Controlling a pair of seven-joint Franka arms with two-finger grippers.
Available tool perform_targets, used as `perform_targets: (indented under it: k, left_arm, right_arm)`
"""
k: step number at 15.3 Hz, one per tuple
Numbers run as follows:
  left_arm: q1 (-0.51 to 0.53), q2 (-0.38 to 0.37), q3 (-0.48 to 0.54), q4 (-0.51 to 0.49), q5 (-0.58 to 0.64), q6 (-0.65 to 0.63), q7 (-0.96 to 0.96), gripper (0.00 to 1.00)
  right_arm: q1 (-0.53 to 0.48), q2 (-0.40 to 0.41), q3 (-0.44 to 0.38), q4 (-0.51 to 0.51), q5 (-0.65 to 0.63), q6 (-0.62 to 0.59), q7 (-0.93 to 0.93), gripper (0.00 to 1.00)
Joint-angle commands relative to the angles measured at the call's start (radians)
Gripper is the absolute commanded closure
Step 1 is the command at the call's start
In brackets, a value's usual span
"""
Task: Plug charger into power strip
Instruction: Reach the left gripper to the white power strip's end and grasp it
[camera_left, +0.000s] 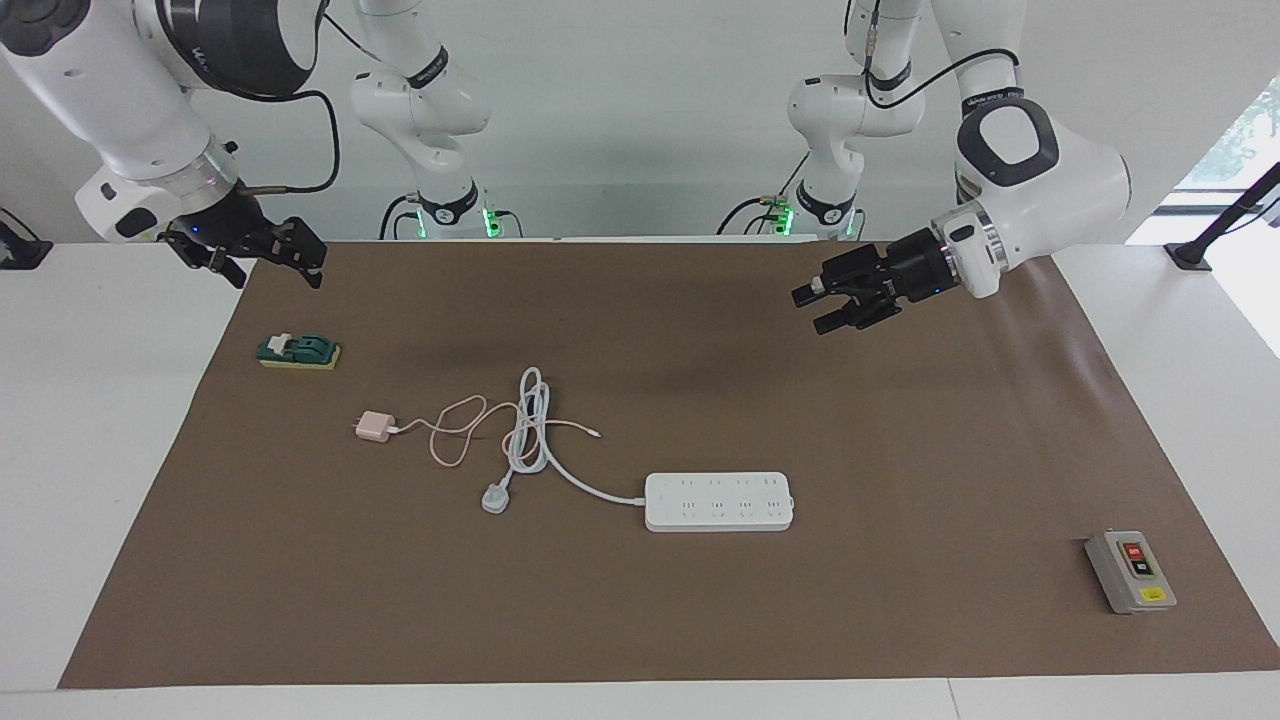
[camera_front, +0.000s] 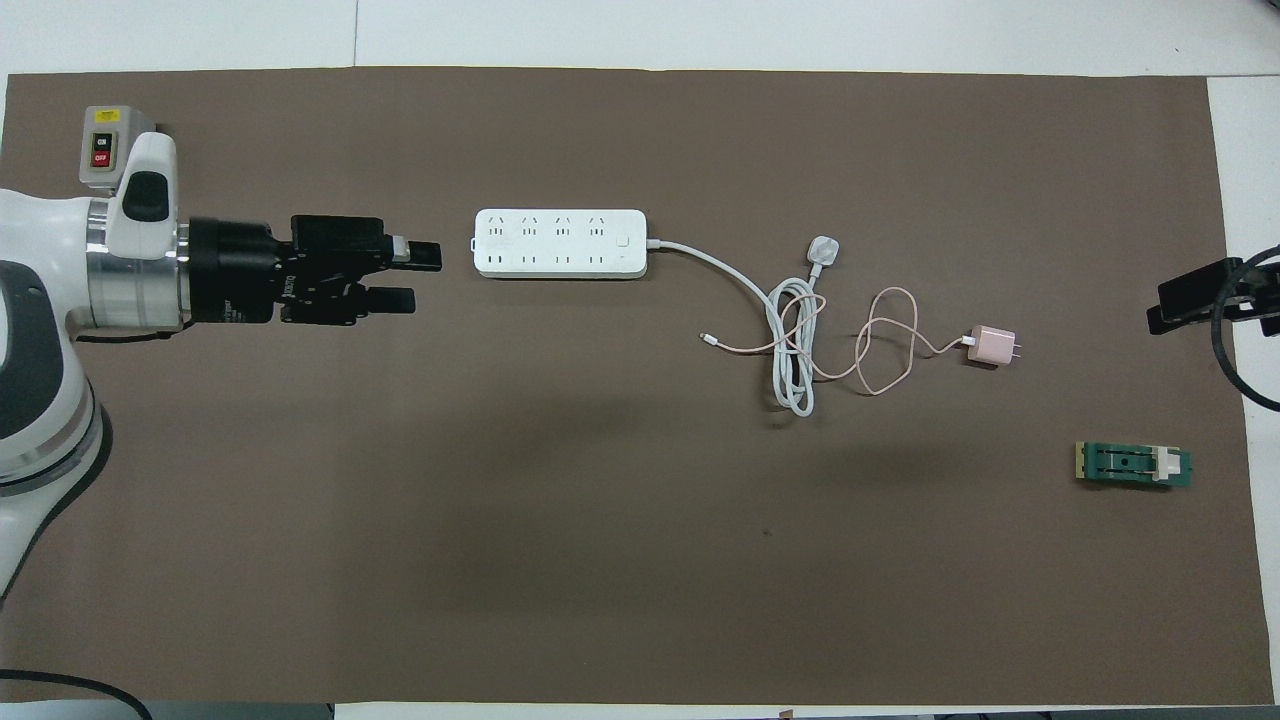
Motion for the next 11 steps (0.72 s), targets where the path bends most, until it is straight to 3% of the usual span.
perform_targets:
  k: [1,7,11]
  left_arm:
    - [-0.036,0.042,0.009,0.001,-0.113,0.023,0.069,0.0]
    - [-0.099,0.135,0.007,-0.006,-0.282,0.02,0.351,0.0]
    - [-0.102,0.223,0.007,-0.008,-0.455,-0.069,0.482,0.0]
  right_arm:
    - [-0.005,-0.023,0.006,-0.029,0.012,0.003,0.1,0.0]
    - [0.003,-0.012,0.008,-0.069,0.095,0.027,0.526,0.0]
    - [-0.001,0.025,0.006,-0.113,0.141,0.087,0.826,0.0]
